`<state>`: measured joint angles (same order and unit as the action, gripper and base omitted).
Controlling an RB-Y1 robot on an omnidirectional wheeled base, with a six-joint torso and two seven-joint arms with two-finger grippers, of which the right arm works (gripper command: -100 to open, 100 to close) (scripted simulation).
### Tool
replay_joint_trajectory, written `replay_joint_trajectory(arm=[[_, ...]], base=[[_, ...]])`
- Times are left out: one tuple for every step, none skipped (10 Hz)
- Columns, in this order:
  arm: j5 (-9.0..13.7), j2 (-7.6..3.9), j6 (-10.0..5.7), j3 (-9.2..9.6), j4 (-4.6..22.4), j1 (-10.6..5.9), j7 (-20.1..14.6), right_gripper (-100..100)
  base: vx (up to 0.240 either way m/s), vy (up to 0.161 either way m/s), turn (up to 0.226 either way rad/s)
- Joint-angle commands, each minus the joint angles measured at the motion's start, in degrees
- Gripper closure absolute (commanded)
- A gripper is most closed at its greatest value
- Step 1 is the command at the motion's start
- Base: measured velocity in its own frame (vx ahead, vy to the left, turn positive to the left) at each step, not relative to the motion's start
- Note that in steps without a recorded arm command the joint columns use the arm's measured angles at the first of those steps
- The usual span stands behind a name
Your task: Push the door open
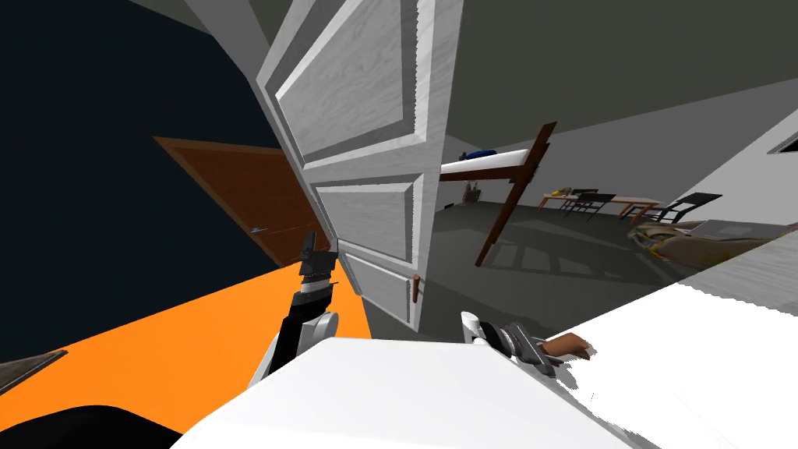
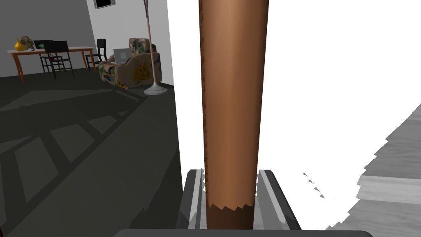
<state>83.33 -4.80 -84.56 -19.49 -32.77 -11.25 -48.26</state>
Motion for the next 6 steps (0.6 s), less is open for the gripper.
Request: replay_joint_trajectory(arm=[[1.84, -0.15, -2.11, -1.80, 0.53, 0.23, 0.15, 100], [2.71, -0.13, -2.87, -2.57, 0.76, 0.09, 0.29, 100], [3.52, -0.11, -3.59, -3.30, 0.99, -0.05, 0.42, 100], [4.31, -0.08, -4.28, -4.00, 1.20, -0.18, 0.55, 100], [5.70, -0.01, -5.50, -5.23, 1.58, -0.41, 0.77, 100], [5.70, -0.01, -5.50, -5.23, 1.58, -0.41, 0.77, 100]], base=[[0.008, -0.112, 0.224], [0.021, -0.120, 0.168], [0.022, -0.109, 0.105], [0.006, -0.115, 0.122], [0.010, -0.155, 0.208], [0.011, -0.109, 0.065]])
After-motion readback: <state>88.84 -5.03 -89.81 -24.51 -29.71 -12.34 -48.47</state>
